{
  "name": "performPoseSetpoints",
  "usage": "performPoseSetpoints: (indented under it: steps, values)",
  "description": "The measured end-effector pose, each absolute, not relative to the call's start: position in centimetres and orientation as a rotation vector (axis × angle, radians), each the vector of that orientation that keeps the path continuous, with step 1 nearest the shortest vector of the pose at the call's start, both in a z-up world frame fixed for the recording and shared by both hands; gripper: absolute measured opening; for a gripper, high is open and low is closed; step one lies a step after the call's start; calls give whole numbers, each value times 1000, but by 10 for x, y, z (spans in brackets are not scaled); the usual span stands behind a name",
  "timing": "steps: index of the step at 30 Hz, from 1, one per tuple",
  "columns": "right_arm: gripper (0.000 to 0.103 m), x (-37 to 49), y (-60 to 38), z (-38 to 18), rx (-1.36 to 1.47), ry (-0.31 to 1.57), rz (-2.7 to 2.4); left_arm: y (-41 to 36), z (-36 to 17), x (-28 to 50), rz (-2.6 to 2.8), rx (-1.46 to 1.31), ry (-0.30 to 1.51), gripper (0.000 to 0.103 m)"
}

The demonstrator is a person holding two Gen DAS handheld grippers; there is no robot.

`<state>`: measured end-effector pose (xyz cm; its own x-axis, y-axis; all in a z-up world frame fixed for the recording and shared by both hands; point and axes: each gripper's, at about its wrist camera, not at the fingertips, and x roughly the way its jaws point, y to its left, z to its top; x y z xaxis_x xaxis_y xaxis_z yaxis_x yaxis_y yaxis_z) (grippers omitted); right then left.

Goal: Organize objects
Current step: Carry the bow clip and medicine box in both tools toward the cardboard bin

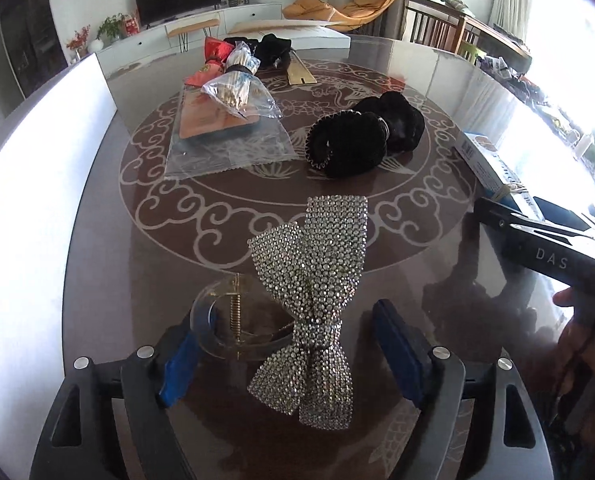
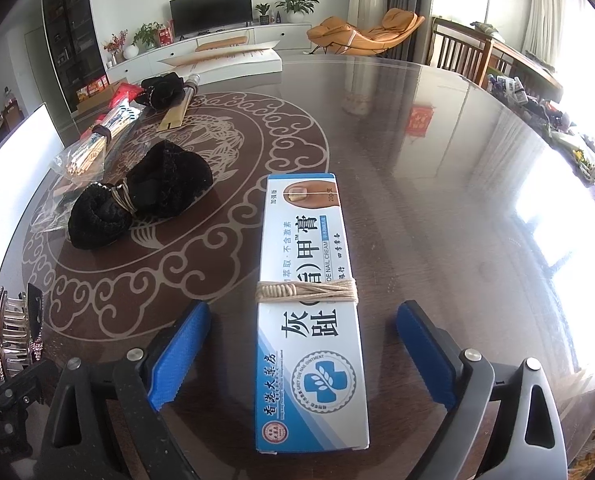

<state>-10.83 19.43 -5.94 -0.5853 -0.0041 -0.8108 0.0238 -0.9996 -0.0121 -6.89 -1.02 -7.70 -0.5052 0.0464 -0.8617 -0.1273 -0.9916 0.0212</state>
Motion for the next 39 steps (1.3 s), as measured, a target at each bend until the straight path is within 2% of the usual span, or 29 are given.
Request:
performPoseSetpoints:
  steps: [4,5,6,7,10,12,13,15,17,20,24,29,39]
  values:
    - [96,-108,194,-59,1422,30,-2780,-11,-78,-74,2643,-1473,118,81]
    - [96,-108,195,-59,1417,19,-2776,-11,-77,-74,2653,-1459,116,73]
    - [97,-108,197,-59,1406,-7,-2770,-12,-75,-73,2671,-1437,119,55]
    - [97,-107,200,-58,1391,-46,-2765,-13,-73,-72,2668,-1430,115,52]
    - [97,-106,212,-55,1358,-191,-2737,-15,-73,-68,2676,-1423,101,52]
    - [96,-112,213,-52,1414,-203,-2704,-16,-73,-62,2673,-1423,88,52]
    - [92,-117,211,-51,1463,-171,-2683,-16,-73,-59,2664,-1425,76,52]
    - [77,-124,203,-49,1541,-68,-2656,-14,-69,-52,2650,-1418,61,52]
    - [44,-131,197,-47,1565,17,-2632,-13,-60,-45,2647,-1392,59,52]
    - [44,-134,195,-46,1576,38,-2585,-12,-41,-32,2650,-1341,37,52]
    - [44,-119,209,-33,1542,-183,-2540,-22,-9,-13,2670,-1265,-2,52]
    - [44,-97,202,-5,1472,-278,-2484,-46,26,0,2709,-1205,-32,52]
    - [44,-70,137,51,1311,-269,-2392,-120,68,7,2823,-1196,-178,52]
